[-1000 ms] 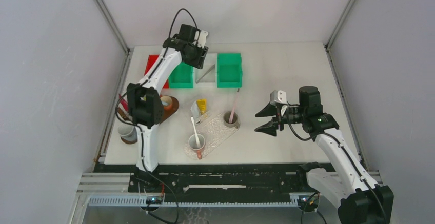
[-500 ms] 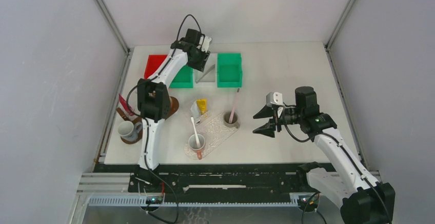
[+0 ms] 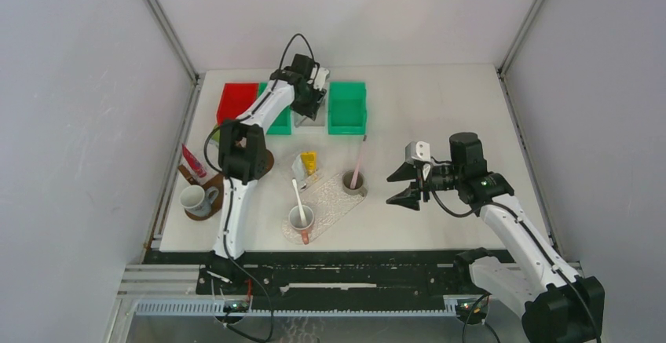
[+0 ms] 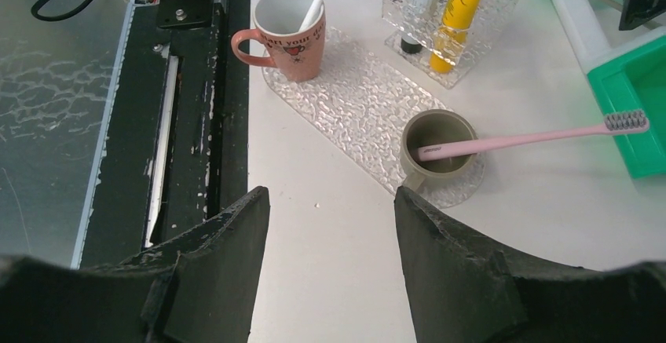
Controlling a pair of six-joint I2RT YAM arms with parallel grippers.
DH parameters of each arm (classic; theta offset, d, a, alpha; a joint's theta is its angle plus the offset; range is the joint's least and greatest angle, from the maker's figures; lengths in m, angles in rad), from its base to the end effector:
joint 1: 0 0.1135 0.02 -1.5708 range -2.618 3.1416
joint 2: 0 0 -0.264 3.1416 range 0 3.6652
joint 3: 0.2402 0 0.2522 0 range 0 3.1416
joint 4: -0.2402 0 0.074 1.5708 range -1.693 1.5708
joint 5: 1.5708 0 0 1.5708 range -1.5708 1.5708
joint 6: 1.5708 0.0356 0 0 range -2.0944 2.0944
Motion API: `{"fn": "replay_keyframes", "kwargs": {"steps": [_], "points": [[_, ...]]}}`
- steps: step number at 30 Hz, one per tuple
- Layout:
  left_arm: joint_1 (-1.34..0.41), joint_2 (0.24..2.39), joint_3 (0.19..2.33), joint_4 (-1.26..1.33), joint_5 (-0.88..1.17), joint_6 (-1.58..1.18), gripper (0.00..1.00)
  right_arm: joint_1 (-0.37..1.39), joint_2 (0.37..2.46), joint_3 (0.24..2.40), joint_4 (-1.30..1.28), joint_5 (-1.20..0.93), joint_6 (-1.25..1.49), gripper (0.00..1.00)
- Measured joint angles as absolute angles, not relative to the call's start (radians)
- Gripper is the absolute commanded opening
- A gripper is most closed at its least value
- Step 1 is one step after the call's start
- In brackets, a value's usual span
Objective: Prepare toiletry sets of a toothbrush and toothpaste on the tray
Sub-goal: Pick up the toothbrush from the storage box.
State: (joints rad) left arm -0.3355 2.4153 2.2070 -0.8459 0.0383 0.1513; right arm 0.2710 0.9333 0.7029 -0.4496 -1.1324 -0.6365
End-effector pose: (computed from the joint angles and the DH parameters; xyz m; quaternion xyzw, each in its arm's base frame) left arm 0.4939 -0.1737 0.2016 0.2377 0.9370 -0.0419 0.2526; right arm 0.1690 0.0804 0.2721 -0.5416 0.5832 0.4100 0.4455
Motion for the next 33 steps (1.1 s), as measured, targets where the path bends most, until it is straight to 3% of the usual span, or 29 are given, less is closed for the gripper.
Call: {"fn": "replay_keyframes", "kwargs": {"steps": [2, 6, 12, 23, 33], "points": [[-0.336, 2.423, 2.207, -0.848, 0.038, 0.15, 0.43, 0.272, 0.935, 0.703, -0.45, -1.13, -0.641, 0.68], [-0.336, 2.441, 2.215, -0.857, 0.033, 0.148, 0.21, 0.275, 0.935, 0.703, -0.452, -1.126, -0.643, 0.68], [-0.336, 2.453, 2.215, -0.868, 0.03, 0.151, 0.01, 0.276, 0.935, 0.703, -0.455, -1.124, -0.646, 0.68], [-0.353, 2.388, 2.211, -0.869, -0.002, 0.15, 0.0, 0.275, 0.935, 0.703, -0.46, -1.123, -0.646, 0.68], [-0.359, 1.997, 2.013, -0.714, -0.041, 0.116, 0.0, 0.27, 0.928, 0.703, -0.466, -1.123, -0.649, 0.68]]}}
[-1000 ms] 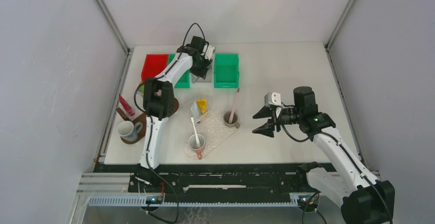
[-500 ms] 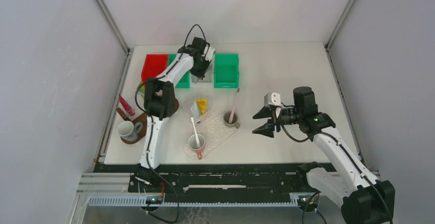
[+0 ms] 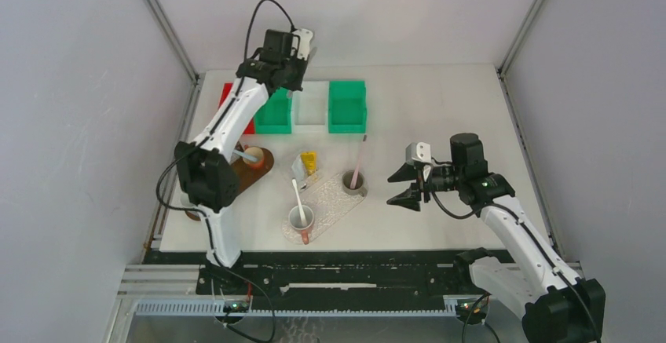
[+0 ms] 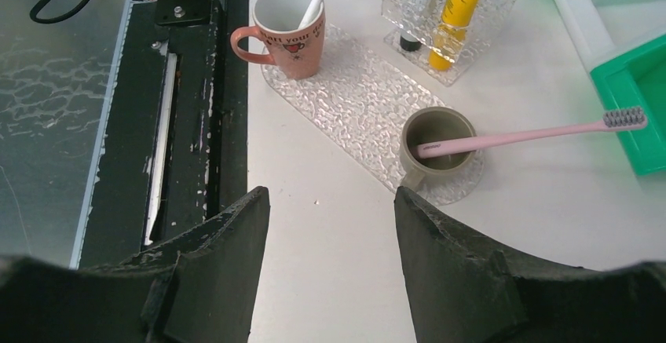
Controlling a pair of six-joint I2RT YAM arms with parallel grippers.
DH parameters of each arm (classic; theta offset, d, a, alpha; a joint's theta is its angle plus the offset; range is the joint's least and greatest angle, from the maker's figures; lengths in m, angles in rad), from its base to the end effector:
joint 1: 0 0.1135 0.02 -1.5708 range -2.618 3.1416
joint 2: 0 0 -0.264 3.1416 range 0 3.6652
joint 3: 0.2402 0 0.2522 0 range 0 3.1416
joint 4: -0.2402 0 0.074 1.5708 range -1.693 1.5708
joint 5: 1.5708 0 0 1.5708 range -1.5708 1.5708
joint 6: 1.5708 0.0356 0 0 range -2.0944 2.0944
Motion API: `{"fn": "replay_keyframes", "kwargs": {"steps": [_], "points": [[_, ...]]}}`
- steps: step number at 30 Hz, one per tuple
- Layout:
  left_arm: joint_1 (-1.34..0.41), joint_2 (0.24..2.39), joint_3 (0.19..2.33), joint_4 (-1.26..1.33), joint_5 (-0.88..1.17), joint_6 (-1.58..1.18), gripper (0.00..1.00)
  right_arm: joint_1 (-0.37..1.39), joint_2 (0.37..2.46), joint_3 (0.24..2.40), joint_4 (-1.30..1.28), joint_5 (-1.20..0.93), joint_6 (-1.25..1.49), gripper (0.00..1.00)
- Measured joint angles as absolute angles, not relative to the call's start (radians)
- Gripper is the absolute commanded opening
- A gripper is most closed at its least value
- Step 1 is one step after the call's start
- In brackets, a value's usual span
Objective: Prepare toiletry sets of a toothbrush and toothpaste on the tray
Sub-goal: Pick up the toothbrush from the storage box.
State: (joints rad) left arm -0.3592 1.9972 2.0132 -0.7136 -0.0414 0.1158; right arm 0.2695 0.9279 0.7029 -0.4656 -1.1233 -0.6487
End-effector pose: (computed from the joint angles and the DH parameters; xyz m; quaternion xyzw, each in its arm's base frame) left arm 0.4285 -0.1593 0.3474 0.2047 0.8826 -0.0327 0.4219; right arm 0.1677 0.0796 0.2717 -0.5427 0.5859 0.4052 0.4449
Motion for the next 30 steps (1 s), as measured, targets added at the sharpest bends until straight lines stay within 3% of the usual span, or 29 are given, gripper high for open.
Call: {"fn": "replay_keyframes", "kwargs": {"steps": [9, 17, 23, 30], "points": [[-0.39, 1.713, 1.674, -0.561, 0.218, -0.088, 0.0, 0.259, 0.884, 0.703, -0.478, -1.138, -0.675, 0.7], [-0.522, 1.527, 1.364, -0.473, 0.493, -0.242, 0.0, 0.255, 0.843, 0.704, -0.527, -1.186, -0.773, 0.71], [-0.677, 1.453, 1.196, -0.472, 0.55, -0.308, 0.0, 0.254, 0.823, 0.704, -0.582, -1.227, -0.869, 0.73], [-0.775, 1.383, 1.15, -0.479, 0.551, -0.342, 0.0, 0.247, 0.794, 0.704, -0.661, -1.282, -0.985, 0.73]]}}
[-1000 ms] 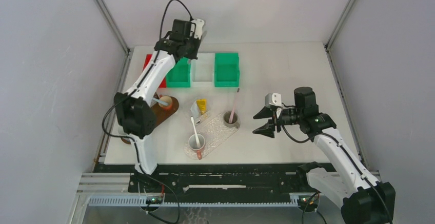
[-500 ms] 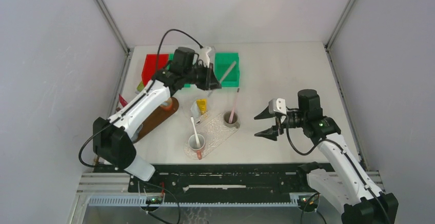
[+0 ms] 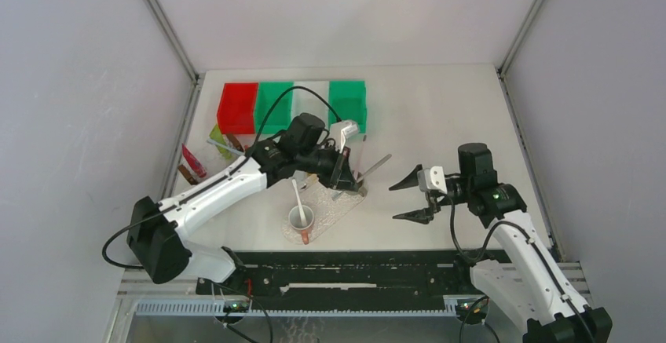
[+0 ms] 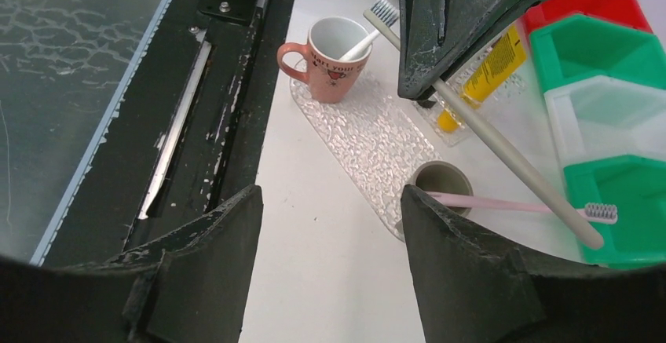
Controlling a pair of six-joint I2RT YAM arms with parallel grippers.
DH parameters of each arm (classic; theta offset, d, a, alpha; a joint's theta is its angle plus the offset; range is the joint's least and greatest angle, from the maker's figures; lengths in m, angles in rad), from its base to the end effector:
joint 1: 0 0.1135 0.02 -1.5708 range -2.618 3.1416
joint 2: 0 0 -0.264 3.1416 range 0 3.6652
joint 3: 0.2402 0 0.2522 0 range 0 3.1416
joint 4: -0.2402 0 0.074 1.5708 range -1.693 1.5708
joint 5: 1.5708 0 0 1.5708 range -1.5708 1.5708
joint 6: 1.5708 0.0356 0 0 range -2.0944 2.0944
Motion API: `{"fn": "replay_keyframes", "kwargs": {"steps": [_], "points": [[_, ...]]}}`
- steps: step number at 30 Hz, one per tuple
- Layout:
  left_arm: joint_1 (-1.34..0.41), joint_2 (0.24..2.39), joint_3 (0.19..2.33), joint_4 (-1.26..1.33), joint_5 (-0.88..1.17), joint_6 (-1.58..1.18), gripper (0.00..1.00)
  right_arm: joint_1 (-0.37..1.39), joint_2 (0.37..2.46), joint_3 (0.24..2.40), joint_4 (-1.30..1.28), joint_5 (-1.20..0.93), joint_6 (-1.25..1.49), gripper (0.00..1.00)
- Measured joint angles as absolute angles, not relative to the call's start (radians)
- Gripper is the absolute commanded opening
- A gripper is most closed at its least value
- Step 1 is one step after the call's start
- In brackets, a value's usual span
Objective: Prepare toiletry sets of a toothbrush and toothpaste on the tray
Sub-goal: Pick up the toothbrush from the storage box, then place the toothbrush in the cup.
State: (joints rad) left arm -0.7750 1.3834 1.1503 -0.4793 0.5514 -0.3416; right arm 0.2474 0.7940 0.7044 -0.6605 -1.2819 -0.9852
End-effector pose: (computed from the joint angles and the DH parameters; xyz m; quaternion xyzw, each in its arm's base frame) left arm 0.2027 -0.2246 0.3065 0.2988 0.8301 -0.4221 0.2085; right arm 0.1330 0.0688 0.2823 -0.6195 0.4619 0.3961 0.4960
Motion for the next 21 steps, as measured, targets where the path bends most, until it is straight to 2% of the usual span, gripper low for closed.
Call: {"fn": "replay_keyframes", "kwargs": {"steps": [15, 18, 21], "points": [[-0.963, 1.473, 1.238, -0.704, 0.469, -0.314, 0.0, 0.268, 0.815, 0.704, -0.709, -1.28, -1.071, 0.73], [-0.978, 1.485, 1.275, -0.73, 0.458, -0.31, 0.0, 0.297, 0.829, 0.704, -0.71, -1.245, -1.113, 0.68], [-0.992, 1.494, 1.31, -0.75, 0.452, -0.303, 0.0, 0.325, 0.845, 0.699, -0.716, -1.209, -1.156, 0.6]]}}
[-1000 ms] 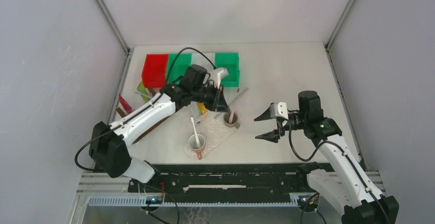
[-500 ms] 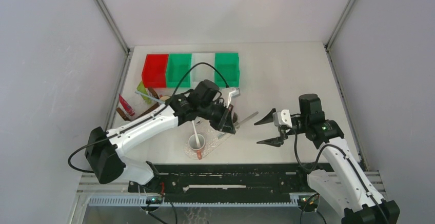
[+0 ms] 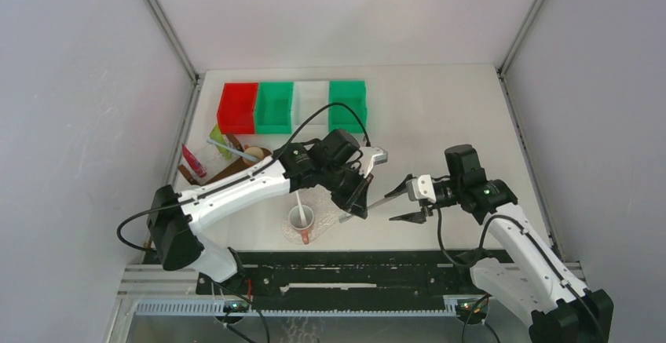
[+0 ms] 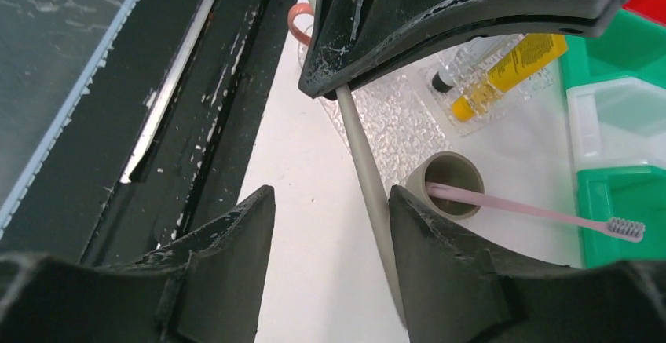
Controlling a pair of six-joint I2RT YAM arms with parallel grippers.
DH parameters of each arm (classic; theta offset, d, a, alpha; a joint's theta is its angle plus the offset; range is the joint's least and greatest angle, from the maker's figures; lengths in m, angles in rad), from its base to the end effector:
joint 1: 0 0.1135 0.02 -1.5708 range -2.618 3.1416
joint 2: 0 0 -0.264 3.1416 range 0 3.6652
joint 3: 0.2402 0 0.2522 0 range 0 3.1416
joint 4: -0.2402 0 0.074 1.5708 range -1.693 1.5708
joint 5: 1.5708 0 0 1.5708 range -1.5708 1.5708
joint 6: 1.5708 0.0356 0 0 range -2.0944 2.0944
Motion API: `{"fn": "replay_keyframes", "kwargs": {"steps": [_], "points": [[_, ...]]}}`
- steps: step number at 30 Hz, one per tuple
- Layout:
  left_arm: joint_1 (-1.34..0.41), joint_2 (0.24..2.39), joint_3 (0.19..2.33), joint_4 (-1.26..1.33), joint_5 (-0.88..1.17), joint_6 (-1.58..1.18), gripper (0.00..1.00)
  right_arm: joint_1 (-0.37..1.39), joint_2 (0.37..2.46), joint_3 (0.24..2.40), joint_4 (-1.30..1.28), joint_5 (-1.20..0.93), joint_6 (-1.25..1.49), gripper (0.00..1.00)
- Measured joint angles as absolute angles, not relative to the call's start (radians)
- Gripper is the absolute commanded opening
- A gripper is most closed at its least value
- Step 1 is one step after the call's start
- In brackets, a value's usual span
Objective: Prepare toiletry sets of a toothbrush and toothpaste on the tray
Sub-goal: Place the toothbrush in the cup.
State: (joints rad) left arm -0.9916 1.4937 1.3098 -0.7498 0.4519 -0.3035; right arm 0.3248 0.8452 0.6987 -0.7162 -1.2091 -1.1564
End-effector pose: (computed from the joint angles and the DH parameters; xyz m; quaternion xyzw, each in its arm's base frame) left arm 0.1592 -0.2717 0.3057 0.3782 0.8476 -0.3538 0.1151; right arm 0.1336 0.0801 0.2688 -0.6661 0.4366 0.3725 0.4763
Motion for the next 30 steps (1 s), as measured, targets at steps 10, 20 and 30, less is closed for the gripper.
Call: {"fn": "replay_keyframes", "kwargs": {"steps": [10, 20, 30], "points": [[-1.024, 1.533, 1.359, -0.8, 0.451, -0.287, 0.0, 0.397, 0.902, 0.698, -0.718, -1.109, -1.235, 0.32], [-1.028, 1.53, 1.368, -0.802, 0.456, -0.288, 0.11, 0.415, 0.907, 0.698, -0.719, -1.085, -1.267, 0.03], [-1.028, 1.396, 1.286, -0.559, 0.417, -0.316, 0.49, 0.413, 0.915, 0.699, -0.768, -1.111, -1.258, 0.0]]}}
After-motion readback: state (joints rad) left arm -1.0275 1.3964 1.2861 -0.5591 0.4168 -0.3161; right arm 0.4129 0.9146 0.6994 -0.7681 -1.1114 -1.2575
